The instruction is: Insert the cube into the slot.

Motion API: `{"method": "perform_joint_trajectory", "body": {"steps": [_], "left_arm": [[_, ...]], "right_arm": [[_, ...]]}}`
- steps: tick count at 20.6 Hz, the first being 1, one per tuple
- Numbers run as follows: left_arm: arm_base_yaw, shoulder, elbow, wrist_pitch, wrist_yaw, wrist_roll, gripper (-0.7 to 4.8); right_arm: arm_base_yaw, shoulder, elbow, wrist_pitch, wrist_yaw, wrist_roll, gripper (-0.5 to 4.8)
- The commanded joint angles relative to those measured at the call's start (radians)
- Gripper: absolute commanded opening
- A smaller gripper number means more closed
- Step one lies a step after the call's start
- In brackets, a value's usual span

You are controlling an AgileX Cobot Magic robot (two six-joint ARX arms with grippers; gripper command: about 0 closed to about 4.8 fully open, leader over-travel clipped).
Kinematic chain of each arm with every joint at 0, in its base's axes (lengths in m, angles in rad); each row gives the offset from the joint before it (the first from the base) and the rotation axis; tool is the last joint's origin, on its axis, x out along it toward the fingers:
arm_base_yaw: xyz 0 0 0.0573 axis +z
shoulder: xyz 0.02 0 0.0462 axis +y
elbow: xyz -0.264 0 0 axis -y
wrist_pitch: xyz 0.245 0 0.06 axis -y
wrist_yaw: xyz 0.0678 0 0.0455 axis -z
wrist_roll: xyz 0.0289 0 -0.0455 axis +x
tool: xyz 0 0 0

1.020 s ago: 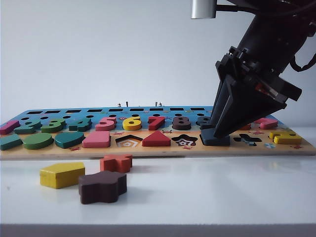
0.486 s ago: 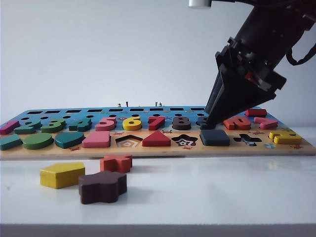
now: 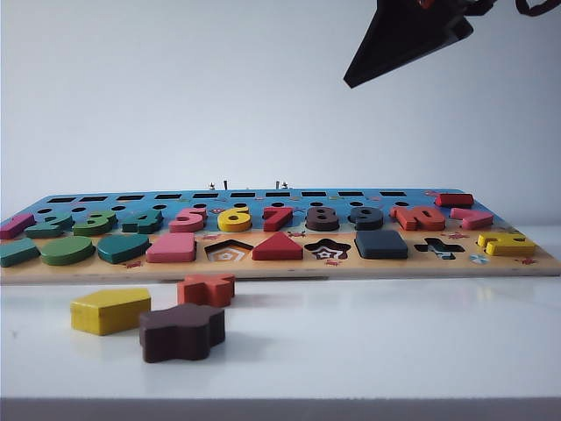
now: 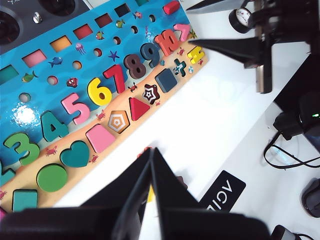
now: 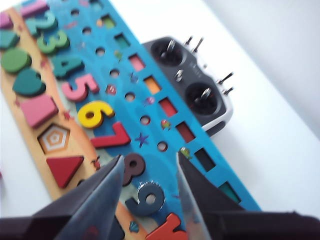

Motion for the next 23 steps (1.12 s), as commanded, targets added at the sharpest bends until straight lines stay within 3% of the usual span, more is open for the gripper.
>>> {"method": "perform_joint_trajectory", "body": {"steps": [1, 8, 11, 15, 19, 23], "left_arm": [[0.0, 0.0, 0.005, 0.014, 0.004, 0.007, 0.17], [0.0, 0.0, 0.005, 0.068, 0.004, 0.007, 0.17], [0.0, 0.0, 0.005, 0.063, 0.004, 0.008, 0.17], [0.0, 0.0, 0.004, 0.064, 0.004, 0.008, 0.17], [0.001, 0.0, 0.004, 0.064, 0.004, 0.026, 0.17], [0.001, 0.0, 0.003, 0.072, 0.003, 0.035, 0.17]], "right_arm": [[0.002, -0.04, 0.002, 0.044, 0.002, 0.049, 1.88], [-0.001, -0.14, -0.002, 0.056, 0.009, 0.194, 1.88], [-0.001, -0.188, -0.006, 0.056, 0.076, 0.223, 1.88], [-0.021, -0.282, -0.065, 0.084, 0.082, 0.237, 1.88], [-0.133, -0.377, -0.169, 0.125, 0.078, 0.363, 1.88], [-0.333, -0.504, -0.278, 0.134, 0.067, 0.484, 1.83]]}}
